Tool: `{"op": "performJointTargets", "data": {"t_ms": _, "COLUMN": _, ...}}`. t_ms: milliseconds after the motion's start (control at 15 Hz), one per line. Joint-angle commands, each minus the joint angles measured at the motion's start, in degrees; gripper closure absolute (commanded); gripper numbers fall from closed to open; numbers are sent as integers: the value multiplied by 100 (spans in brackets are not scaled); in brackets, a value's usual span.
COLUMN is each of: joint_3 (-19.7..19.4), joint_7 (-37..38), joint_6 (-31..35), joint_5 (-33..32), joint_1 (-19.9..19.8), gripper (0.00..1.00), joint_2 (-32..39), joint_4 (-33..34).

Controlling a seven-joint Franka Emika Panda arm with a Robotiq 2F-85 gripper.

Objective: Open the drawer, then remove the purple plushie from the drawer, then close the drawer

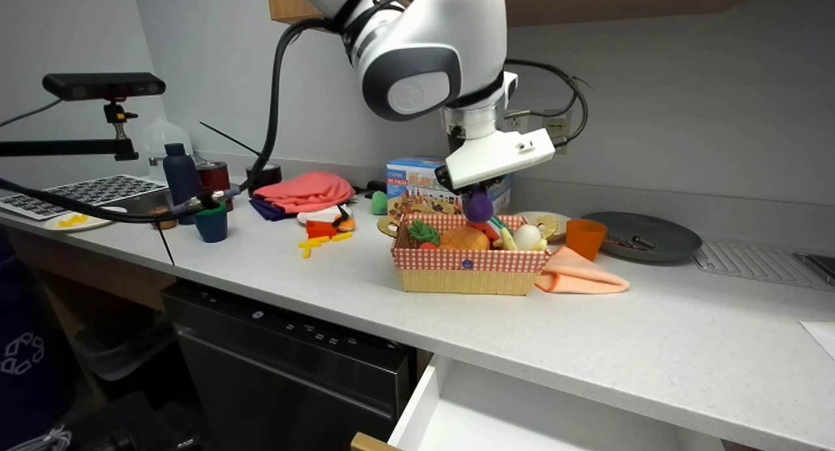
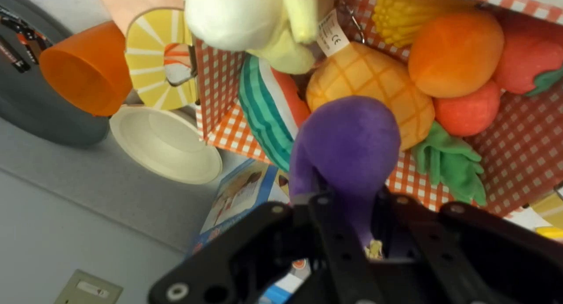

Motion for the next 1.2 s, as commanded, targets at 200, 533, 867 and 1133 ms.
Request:
{"op": "performJointTargets", "data": {"t_ms": 200, "joint_3": 314, "joint_7": -41, "joint_6": -380, "joint_5": -170, "joint_1": -582, "gripper": 24, "joint_2": 270, "joint_4": 405}}
{"op": "performJointTargets", "data": {"t_ms": 533, "joint_3": 192, "joint_7": -77, "joint_6": -655, "joint_5": -379, "joint_1": -922, "gripper": 0, "joint_2": -393, "joint_4": -34}}
{"op": "performJointTargets", "data": {"t_ms": 867, "joint_3": -168, "joint_7": -22, "joint_6": -511, "joint_5": -421, "joint_1": -1129, "gripper": 0, "joint_2": -1002, "joint_4": -1106}}
{"op": "performJointTargets", "data": {"t_ms": 1133, "joint_3": -513, "joint_7": 155, "joint_6": -373, "joint_5": -545, "joint_1": -1223, "gripper": 0, "joint_2": -1109, "joint_4": -2015}}
